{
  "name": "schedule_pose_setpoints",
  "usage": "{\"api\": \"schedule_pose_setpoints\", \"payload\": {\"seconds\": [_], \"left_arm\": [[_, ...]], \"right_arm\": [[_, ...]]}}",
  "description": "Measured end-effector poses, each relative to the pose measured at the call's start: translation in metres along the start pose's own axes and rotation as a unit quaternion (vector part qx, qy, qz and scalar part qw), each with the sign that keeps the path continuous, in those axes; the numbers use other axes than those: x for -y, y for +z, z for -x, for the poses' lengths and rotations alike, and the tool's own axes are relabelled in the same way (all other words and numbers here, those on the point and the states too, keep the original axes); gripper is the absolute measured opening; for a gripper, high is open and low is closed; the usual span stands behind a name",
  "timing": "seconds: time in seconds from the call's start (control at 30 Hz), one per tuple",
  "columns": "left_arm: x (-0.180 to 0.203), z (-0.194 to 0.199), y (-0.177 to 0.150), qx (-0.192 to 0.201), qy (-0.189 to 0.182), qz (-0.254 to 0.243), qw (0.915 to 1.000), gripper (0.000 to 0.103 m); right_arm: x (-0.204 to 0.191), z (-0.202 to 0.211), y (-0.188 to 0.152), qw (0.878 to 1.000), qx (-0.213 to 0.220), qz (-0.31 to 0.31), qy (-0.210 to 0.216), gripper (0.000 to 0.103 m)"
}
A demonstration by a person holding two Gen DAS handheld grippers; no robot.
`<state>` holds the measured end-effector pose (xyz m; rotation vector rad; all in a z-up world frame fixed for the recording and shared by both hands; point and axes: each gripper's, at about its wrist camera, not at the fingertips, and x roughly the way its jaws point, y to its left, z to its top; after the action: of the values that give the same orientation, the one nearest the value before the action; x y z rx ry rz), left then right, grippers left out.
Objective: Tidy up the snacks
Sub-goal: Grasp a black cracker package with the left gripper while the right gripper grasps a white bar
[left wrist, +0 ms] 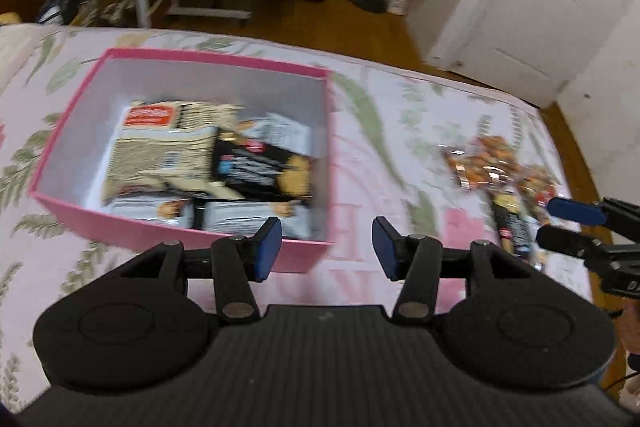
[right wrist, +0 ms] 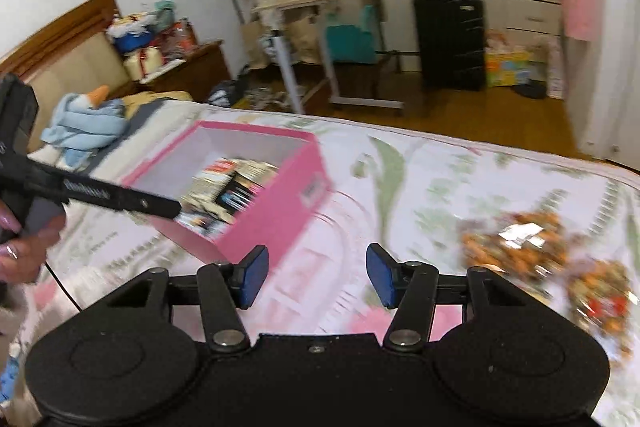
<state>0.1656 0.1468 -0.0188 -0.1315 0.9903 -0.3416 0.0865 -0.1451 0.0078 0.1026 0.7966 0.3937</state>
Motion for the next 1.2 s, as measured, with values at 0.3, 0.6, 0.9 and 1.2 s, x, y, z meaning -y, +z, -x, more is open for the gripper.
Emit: {"api": "schedule_pose_setpoints", "payload": {"seconds": [0.3, 0.6, 0.9, 1.2], "left_arm": [[0.066, -0.049, -0.017, -0.031, -0.071, -0.045, 0.996, 0.052], [0.137, -0.109, -0.021, -0.068, -0.114, -0.081, 0.9878, 0.052], [0.204, -0.188, -0.03, -0.095, -0.122, -0.097, 0.9833, 0.052], [0.247, -0.233, -0.05, -0.103, -0.1, -0.115, 0.983, 0.052]], "right_arm": [[0.053, 0.009, -0.056, 0.993, -0.021, -0.055, -0.099, 0.063], [0.104, 0.013, -0.091, 0.982, -0.022, -0.095, -0.161, 0.063], [0.162, -0.012, -0.123, 0.972, -0.023, -0.17, -0.162, 0.046], [0.173, -0.031, -0.134, 0.972, -0.01, -0.175, -0.157, 0.034]]}}
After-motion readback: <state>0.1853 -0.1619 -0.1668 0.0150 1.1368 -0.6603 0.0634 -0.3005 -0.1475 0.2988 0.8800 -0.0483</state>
